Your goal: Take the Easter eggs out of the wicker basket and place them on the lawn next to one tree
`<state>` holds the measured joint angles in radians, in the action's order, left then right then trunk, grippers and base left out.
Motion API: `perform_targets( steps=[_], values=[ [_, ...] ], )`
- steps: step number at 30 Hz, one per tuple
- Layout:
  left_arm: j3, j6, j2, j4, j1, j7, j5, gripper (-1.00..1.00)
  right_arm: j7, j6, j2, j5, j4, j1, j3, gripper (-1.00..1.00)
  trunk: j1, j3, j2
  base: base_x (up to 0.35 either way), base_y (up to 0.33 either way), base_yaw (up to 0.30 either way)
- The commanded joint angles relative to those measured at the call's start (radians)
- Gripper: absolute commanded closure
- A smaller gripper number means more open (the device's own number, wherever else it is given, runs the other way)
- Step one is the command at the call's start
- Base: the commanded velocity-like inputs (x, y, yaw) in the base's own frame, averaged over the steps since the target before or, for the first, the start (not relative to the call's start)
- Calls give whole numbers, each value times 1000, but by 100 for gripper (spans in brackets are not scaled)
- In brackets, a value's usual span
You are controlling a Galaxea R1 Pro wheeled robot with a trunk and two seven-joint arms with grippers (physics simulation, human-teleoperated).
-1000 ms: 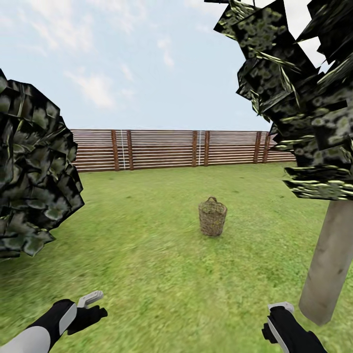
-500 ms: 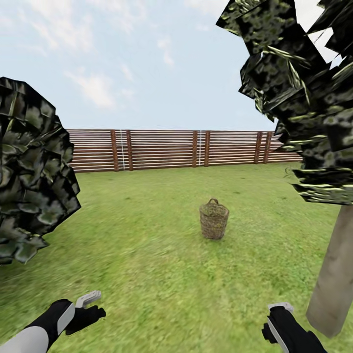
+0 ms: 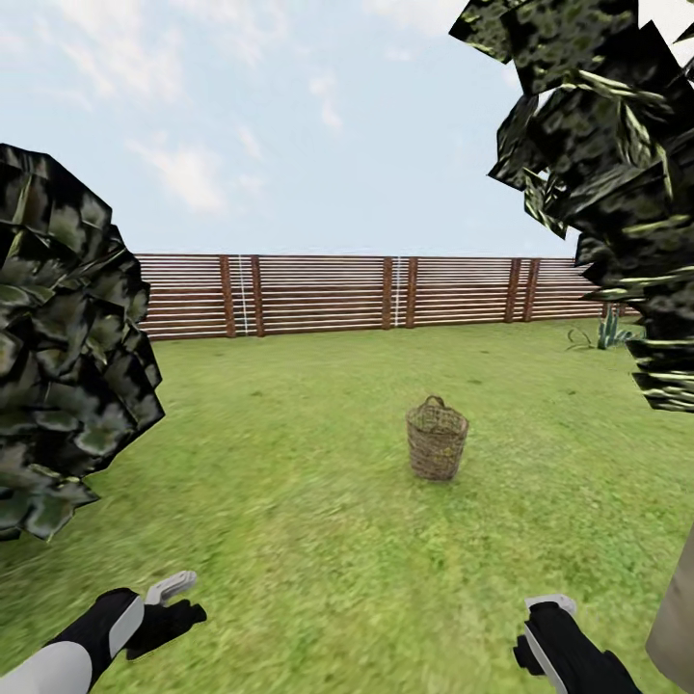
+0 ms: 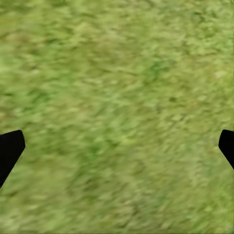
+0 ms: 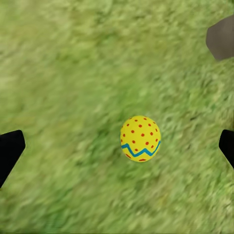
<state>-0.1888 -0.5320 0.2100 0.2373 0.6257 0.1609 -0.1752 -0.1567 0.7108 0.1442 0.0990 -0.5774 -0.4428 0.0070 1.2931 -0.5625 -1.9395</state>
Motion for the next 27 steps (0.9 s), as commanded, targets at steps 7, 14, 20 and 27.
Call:
perform_targets(
  steps=[7, 14, 20, 27],
  values=[
    [-1, -6, 2, 0, 0, 0, -12, -100, 3, 7, 3, 10, -2, 0, -1, -100, 0, -1, -1, 190, 264, 0],
    [-1, -6, 0, 1, 0, 0, -12, -100, 3, 7, 5, 10, -2, 0, -1, -100, 0, -1, -1, 241, 242, 0],
    [-1, -6, 0, 1, 0, -1, -12, -100, 3, 8, 5, 10, -2, 0, -1, -100, 0, -1, -1, 273, 217, 0],
    [-1, -6, -2, 0, 0, -3, -12, -100, 3, 8, 6, 10, -1, 0, -2, -100, 0, -1, -1, 284, 202, 0]
  ],
)
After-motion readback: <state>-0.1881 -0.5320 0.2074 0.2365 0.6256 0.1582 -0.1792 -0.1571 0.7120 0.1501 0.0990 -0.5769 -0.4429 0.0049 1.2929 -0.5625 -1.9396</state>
